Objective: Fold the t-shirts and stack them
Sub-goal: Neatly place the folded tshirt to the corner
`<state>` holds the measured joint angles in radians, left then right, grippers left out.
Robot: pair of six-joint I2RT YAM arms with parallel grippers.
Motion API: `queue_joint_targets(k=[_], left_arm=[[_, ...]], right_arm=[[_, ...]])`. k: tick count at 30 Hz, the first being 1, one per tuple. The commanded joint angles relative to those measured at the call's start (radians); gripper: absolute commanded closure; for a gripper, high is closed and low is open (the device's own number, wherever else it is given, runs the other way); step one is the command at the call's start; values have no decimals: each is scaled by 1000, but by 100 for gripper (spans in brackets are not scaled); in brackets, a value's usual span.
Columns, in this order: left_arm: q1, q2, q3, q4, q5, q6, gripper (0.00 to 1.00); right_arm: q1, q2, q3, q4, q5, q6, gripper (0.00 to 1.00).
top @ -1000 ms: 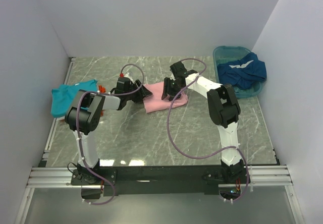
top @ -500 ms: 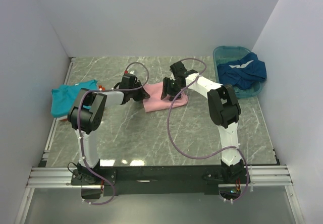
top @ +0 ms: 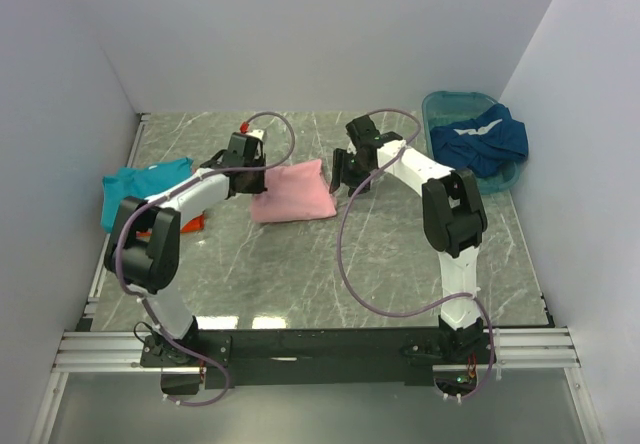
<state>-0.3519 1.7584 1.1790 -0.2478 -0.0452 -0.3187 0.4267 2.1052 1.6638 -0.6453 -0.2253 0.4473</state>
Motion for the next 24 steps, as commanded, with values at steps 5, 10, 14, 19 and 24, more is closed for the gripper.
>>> queue_joint_targets(k=[5, 10, 14, 19, 24], left_arm=[[4, -155, 70, -228, -97, 217, 100], [39, -229, 123, -353, -97, 262, 100], [73, -277, 165, -421, -82, 290, 100], [111, -283, 254, -516, -47, 344, 100], [142, -278, 320, -602, -24, 359, 100]], right_arm=[[-19, -60, 37, -25, -5, -18, 36], [-23, -53, 45, -22, -22, -13, 36], [-25, -50, 47, -20, -32, -10, 37], [-26, -45, 44, -17, -45, -7, 37], [-26, -44, 36, -14, -54, -2, 37]])
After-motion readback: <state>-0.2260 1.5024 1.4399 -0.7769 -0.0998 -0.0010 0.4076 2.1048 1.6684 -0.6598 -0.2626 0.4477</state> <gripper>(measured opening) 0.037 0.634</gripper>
